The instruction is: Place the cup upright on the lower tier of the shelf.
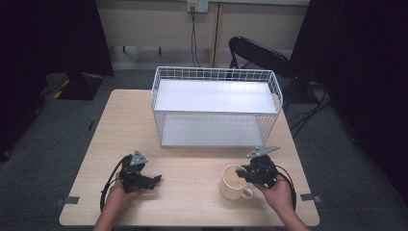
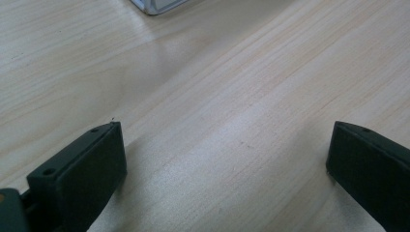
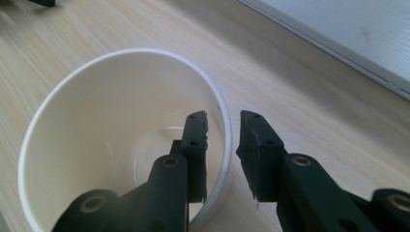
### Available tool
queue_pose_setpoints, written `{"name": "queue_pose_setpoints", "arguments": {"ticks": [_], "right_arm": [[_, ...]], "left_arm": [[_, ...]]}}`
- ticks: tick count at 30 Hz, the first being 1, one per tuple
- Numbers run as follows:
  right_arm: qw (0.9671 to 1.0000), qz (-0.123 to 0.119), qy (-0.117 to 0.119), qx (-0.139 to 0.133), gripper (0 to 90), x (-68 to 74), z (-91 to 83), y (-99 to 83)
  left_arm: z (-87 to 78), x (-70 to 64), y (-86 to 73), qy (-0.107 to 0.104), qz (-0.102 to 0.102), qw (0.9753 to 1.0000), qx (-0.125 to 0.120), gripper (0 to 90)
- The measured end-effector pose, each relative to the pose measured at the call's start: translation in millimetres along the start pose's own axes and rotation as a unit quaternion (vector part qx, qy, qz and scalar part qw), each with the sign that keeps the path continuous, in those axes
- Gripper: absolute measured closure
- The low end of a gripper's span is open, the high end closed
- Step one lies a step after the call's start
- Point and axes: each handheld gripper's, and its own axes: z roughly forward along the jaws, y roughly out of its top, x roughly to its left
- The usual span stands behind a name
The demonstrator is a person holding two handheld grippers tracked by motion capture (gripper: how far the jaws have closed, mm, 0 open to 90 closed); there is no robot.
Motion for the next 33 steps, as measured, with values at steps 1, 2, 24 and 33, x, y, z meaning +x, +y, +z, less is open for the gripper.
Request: {"name": "queue_pose_setpoints", "arguments": {"ticks": [1, 2, 24, 33], "right_arm": [[1.0, -0.002, 0.001, 0.006, 75.3, 1.1, 2.5, 0.5], [1.0, -0.002, 0.001, 0.006, 75.3, 1.1, 2.5, 0.5], [0.9994, -0.021, -0.028, 0.009, 83.2, -1.7, 2.0, 4.6], [0.9996, -0.001, -0.028, -0.005, 83.4, -5.5, 0.5, 14.7]], "left_arm": [[0.0, 0.0, 0.0, 0.0, 0.0, 1.0, 0.0, 0.1], [0.0, 0.0, 0.0, 0.0, 0.0, 1.0, 0.0, 0.1], [0.0, 0.0, 0.0, 0.0, 0.0, 1.0, 0.0, 0.1], [0.0, 0.0, 0.0, 0.0, 0.0, 1.0, 0.0, 0.1]]}}
